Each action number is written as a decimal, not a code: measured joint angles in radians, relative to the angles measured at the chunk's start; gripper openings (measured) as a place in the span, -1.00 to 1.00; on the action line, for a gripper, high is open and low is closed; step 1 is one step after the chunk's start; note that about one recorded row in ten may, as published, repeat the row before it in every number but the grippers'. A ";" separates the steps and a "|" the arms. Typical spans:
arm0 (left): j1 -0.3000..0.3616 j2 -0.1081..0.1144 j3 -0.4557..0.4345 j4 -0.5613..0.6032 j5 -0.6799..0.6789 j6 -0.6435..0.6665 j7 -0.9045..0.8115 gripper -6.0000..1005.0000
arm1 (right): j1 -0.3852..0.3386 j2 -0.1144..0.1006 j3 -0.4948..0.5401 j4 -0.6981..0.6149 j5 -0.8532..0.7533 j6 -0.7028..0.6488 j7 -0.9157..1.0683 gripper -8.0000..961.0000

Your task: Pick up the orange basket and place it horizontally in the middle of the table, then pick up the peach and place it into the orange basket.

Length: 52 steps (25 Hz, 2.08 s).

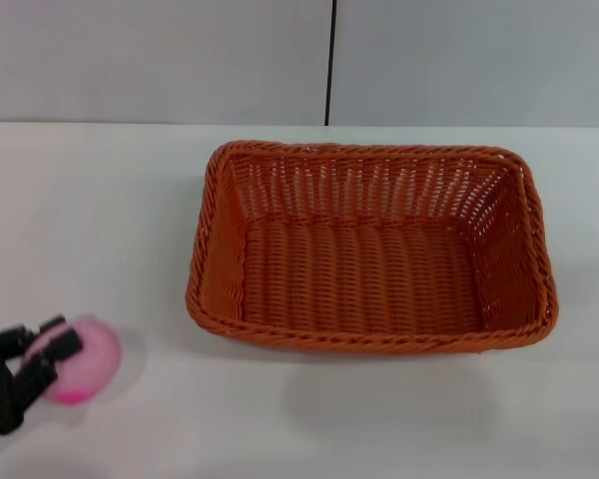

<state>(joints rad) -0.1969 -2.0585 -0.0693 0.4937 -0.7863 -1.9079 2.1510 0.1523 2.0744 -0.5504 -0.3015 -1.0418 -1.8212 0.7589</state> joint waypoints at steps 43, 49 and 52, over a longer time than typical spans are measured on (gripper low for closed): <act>-0.353 -0.003 -0.071 -0.423 -0.082 0.320 0.125 0.24 | -0.002 0.003 0.028 0.135 0.002 0.011 -0.060 0.06; -0.218 0.000 -0.438 -0.372 -0.092 0.317 0.259 0.62 | 0.028 0.005 0.119 0.238 0.002 0.015 -0.102 0.06; -0.155 -0.001 -0.639 -0.387 -0.093 0.307 0.347 0.62 | 0.038 0.005 0.169 0.284 0.002 0.019 -0.131 0.06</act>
<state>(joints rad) -0.3521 -2.0594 -0.7082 0.1067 -0.8797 -1.6004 2.4984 0.1901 2.0796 -0.3810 -0.0171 -1.0397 -1.8017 0.6275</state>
